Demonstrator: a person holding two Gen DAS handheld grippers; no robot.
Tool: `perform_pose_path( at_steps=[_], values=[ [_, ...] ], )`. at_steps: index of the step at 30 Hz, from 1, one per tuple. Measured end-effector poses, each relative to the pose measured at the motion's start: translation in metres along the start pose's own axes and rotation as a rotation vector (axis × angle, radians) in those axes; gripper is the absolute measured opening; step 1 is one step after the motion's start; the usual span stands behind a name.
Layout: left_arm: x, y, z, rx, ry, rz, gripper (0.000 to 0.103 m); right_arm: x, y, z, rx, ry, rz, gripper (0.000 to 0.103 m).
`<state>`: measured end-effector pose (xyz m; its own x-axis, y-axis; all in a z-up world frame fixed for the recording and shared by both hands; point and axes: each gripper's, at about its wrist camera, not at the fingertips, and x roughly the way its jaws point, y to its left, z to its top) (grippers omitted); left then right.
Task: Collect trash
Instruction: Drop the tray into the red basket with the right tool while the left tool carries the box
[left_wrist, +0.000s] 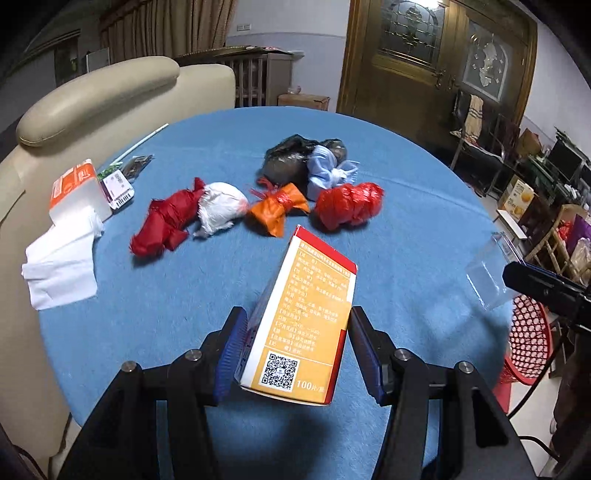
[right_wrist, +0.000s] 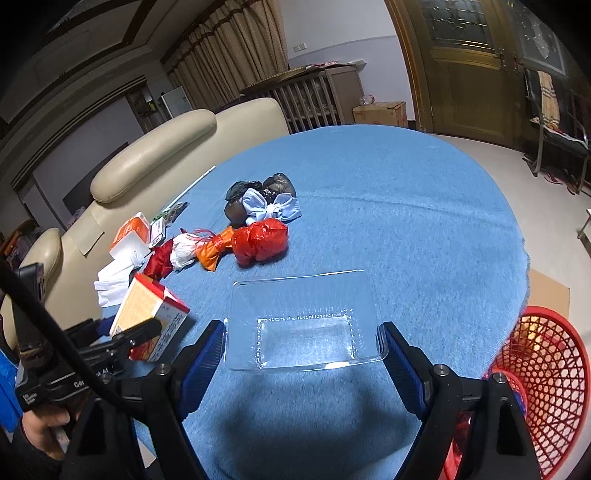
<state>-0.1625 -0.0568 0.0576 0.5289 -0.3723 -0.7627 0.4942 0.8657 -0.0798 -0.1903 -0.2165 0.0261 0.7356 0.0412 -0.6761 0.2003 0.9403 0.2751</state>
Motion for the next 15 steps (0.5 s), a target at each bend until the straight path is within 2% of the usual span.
perform_pose_path(
  at_steps=[9, 15],
  values=[
    [-0.016, -0.031, 0.000, 0.045, -0.031, -0.063, 0.058, -0.031, -0.017, -0.015, 0.053, -0.035, -0.037, 0.085],
    [-0.023, -0.060, 0.005, 0.098, -0.051, -0.110, 0.058, -0.064, -0.043, -0.029, 0.111, -0.078, -0.085, 0.085]
  ],
)
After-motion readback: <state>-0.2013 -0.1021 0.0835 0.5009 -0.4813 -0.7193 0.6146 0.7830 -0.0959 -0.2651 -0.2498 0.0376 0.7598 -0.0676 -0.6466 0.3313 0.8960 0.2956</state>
